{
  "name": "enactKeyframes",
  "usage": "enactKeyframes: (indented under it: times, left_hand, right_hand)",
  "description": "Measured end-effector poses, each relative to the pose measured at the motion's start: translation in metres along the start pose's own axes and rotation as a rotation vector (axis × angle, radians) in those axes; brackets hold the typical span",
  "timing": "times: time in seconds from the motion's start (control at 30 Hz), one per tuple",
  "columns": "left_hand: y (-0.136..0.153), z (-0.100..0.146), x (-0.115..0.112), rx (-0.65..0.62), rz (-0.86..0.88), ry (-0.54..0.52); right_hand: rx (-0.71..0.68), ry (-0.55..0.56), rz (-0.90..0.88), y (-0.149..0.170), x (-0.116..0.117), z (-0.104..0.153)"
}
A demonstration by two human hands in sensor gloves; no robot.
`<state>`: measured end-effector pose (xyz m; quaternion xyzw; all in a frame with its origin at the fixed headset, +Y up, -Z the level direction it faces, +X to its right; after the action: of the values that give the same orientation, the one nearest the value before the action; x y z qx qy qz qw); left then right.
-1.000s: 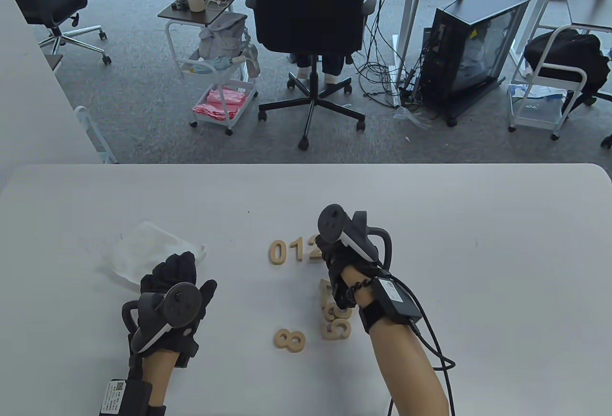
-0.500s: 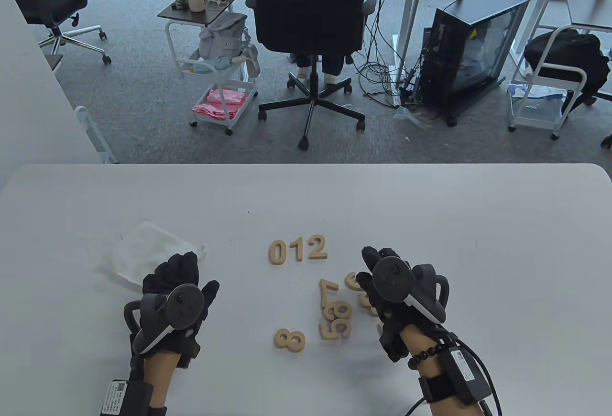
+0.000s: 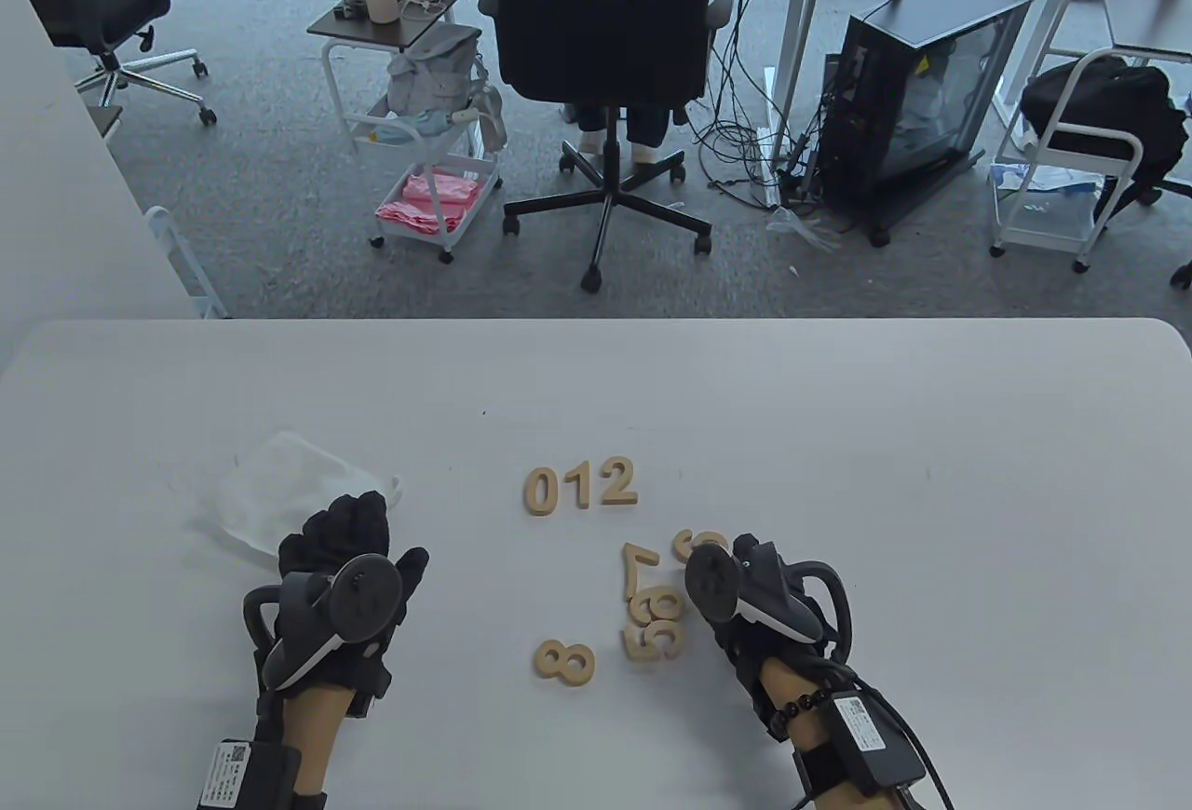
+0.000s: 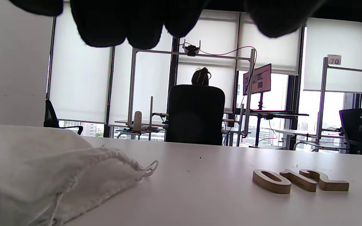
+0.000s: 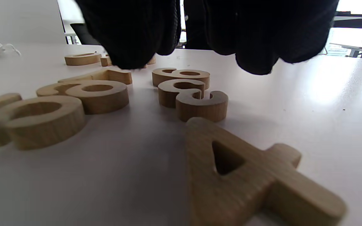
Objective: Empty bag and arrange number blocks in order
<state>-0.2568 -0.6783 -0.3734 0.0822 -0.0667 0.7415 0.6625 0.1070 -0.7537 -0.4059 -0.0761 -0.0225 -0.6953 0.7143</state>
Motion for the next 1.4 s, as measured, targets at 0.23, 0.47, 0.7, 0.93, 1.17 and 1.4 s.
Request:
enactKeyframes:
  times: [0.23,0.47,0.7,0.93,1.17,1.4]
  left_hand:
    - [0.000,0.001,0.000,0.001,-0.001,0.002]
    - [0.001,0.001,0.001,0.005,0.007,-0.001]
    - [0.001,0.001,0.001,0.006,0.010,-0.001]
    - [0.002,0.001,0.000,0.011,0.006,0.001]
    - [0.002,0.001,0.001,0.017,0.009,0.001]
    - [0.002,0.001,0.001,0.016,0.007,0.002]
  right_hand:
    - [-0.009,-0.041,0.029,-0.007,0.011,-0.006]
    - [-0.002,-0.075,0.045,-0.009,0.017,-0.008]
    - [-0.004,-0.075,0.052,-0.010,0.017,-0.008]
    - [-0.015,-0.109,0.086,-0.013,0.020,-0.009]
    - [-0.015,-0.046,0.135,-0.014,0.018,-0.014]
    - [-0.015,0.025,0.184,-0.017,0.016,-0.014]
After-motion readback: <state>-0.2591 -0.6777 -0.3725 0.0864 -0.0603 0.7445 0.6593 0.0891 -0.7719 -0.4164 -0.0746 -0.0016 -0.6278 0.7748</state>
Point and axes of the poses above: the tracker on the back of each hand, its own y axis roughly to the little-finger side, its own z axis roughly from the fingertips to the wrist, x = y × z, the point moved 4 cm from there along -z, roughly from the wrist to the fingertips, and after that the axes turned 7 degrees about x, right-handed, at the moved point
